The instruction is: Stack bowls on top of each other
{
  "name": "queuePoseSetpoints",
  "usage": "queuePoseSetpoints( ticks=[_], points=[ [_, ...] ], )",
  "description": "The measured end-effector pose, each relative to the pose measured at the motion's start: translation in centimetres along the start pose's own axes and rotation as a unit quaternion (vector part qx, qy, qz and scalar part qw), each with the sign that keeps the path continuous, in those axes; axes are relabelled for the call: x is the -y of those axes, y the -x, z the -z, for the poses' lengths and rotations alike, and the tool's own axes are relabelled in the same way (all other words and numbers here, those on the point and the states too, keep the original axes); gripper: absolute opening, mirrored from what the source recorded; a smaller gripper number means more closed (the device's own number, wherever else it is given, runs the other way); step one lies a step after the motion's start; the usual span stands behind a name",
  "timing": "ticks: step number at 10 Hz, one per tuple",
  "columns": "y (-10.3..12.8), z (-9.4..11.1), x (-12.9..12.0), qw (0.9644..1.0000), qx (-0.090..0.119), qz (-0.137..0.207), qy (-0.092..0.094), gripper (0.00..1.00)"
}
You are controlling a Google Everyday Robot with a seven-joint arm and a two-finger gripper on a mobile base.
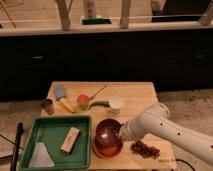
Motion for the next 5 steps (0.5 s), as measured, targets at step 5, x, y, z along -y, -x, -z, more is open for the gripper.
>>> queuePoseSetpoints(
  ticks=[5],
  points=[
    [0.44,-0.82,0.15,0.9994,0.014,0.03,-0.013,0.39]
  ],
)
